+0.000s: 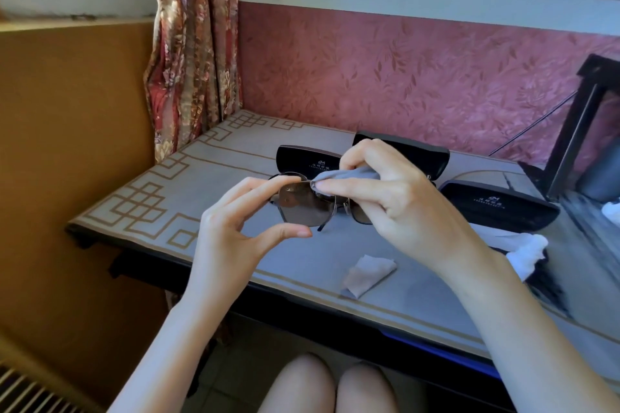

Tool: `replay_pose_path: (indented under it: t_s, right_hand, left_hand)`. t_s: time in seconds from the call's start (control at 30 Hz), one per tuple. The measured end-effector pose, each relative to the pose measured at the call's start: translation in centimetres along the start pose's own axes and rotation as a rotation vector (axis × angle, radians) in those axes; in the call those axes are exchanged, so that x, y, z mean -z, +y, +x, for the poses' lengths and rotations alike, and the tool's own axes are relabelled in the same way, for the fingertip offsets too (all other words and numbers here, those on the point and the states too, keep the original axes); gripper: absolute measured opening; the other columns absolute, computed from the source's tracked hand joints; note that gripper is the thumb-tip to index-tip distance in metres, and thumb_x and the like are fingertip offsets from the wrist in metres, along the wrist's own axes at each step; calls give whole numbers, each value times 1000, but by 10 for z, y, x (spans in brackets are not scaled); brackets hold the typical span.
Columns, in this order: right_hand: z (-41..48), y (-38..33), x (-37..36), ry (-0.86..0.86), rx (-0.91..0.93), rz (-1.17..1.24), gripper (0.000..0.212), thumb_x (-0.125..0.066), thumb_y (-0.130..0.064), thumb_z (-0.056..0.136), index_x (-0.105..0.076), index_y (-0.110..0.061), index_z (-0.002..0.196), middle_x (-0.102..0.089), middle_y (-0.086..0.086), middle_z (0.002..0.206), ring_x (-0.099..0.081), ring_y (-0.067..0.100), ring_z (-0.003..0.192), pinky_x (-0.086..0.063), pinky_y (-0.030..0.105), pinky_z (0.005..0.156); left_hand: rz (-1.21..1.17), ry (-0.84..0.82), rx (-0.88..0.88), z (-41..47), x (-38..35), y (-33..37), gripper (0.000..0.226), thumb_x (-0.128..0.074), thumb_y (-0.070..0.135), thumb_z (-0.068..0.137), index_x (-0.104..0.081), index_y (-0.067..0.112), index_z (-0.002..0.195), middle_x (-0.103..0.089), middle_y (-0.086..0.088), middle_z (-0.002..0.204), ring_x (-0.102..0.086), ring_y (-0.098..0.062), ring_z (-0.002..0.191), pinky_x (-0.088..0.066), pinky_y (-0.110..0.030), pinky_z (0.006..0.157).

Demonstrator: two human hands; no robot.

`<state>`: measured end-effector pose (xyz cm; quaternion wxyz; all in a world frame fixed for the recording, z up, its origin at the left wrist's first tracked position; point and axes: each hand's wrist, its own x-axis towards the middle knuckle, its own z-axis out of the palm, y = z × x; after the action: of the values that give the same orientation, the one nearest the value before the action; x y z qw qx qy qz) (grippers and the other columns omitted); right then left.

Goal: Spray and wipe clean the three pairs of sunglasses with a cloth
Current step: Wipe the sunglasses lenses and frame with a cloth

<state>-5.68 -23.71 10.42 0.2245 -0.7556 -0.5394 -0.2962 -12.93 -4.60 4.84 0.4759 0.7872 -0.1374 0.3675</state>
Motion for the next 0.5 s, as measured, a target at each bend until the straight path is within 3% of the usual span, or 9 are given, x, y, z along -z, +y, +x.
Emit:
replay_pose_path:
  t_s: [0.1, 0.5]
  right_hand:
    - [-3, -1, -1, 11, -19, -26, 33, -45, -3, 90, -74, -5, 106, -58, 18, 92, -59, 32, 81, -51, 43, 63]
    - [-3, -9, -6, 14, -7, 9, 28, -50, -5, 92, -74, -4, 106, -58, 18, 91, -58, 33, 81, -50, 48, 58]
  left_hand:
    - [-6, -2, -6, -2, -4, -5, 49, -76, 39, 70, -66, 27, 117, -67, 6, 102, -62, -19, 102, -51, -40, 91]
    - [-31, 4, -24, 1, -7, -2, 50, -76, 38, 70, -65, 28, 118, -67, 7, 102, -62, -18, 100, -51, -40, 89]
